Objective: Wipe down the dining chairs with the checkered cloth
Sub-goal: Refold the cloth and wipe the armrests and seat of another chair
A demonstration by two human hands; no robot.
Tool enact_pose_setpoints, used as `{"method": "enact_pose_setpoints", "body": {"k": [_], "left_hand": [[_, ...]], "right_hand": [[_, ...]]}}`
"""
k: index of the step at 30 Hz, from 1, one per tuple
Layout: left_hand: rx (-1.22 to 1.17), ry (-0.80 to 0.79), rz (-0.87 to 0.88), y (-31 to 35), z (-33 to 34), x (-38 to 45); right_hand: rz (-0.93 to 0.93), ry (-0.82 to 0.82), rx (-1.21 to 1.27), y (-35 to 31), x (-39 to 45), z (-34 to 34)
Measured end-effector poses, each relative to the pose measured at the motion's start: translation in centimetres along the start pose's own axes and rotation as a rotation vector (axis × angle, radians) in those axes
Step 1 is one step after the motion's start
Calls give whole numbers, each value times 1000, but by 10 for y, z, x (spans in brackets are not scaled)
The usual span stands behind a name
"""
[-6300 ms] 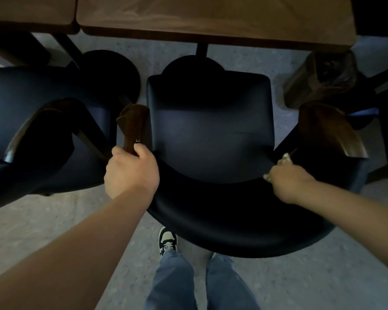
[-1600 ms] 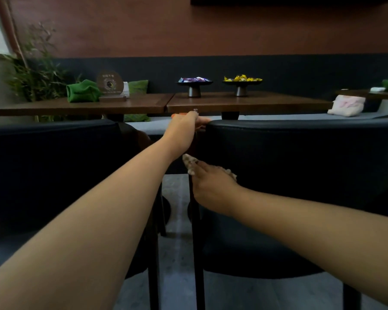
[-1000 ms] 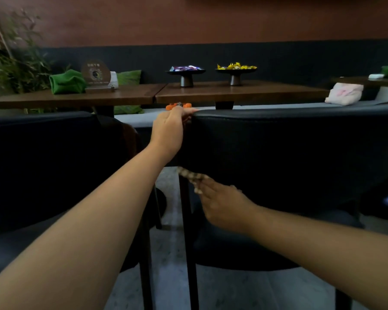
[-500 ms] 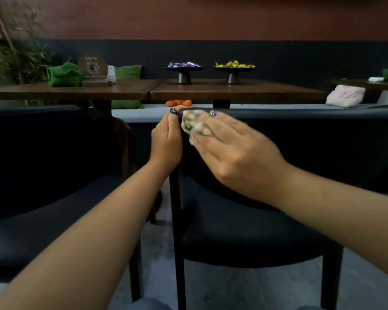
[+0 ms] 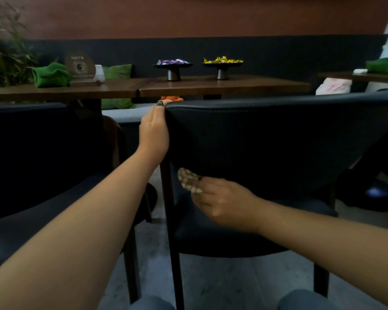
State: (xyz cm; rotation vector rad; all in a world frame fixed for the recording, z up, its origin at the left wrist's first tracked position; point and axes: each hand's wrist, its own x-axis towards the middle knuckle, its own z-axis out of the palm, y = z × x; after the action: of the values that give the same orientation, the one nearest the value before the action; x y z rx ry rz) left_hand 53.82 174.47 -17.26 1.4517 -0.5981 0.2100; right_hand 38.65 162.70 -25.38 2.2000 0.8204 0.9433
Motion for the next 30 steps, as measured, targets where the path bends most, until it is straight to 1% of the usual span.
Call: {"method": "enact_pose_setpoints", "body": {"k": [2,3,5,6,7,8,10,11,14,17,19,21,23,24,26,28,30], "left_hand": [[-7,30,-3,-4,1,-1],[-27,17,-18,-8,1,0],[-18,-95,-103,-16,2,2],[-35,-105,-126,-19,1,3],[-45,-67,-101,-22,2,4],[-23,-15,-36,-22,4,3],[31,136,80,-17,7,-2],[46,172,99,-16,9,-4],[56,182,73,-14,11,-5],[100,130,93,-11,7,-6],[121,91,62,-6,4,-7],[190,49,26,0,1,-3],[278,43,47,7,-4,-4],[284,50,110,13,-5,-7],[281,27,303,32,-1,-16],[250,-87,432,53,12,-21],[220,-226,465,79,30,-26]], "right_hand": [[73,184,72,12,14,-30],[99,269,77,21,21,-48],[149,390,35,42,30,-78],[167,415,3,52,31,-85],[174,406,-44,59,32,-87],[174,370,-109,63,31,-85],[146,305,-239,64,26,-71],[127,289,-276,61,23,-61],[59,258,-278,46,7,-33],[-15,159,-233,31,-11,-12],[4,134,-194,27,-14,-11],[81,185,-122,23,-9,-18],[173,262,-28,20,-4,-29],[215,300,-4,20,-1,-35],[268,374,-48,27,4,-47],[322,424,-160,40,7,-56],[357,461,-233,48,4,-58]]}}
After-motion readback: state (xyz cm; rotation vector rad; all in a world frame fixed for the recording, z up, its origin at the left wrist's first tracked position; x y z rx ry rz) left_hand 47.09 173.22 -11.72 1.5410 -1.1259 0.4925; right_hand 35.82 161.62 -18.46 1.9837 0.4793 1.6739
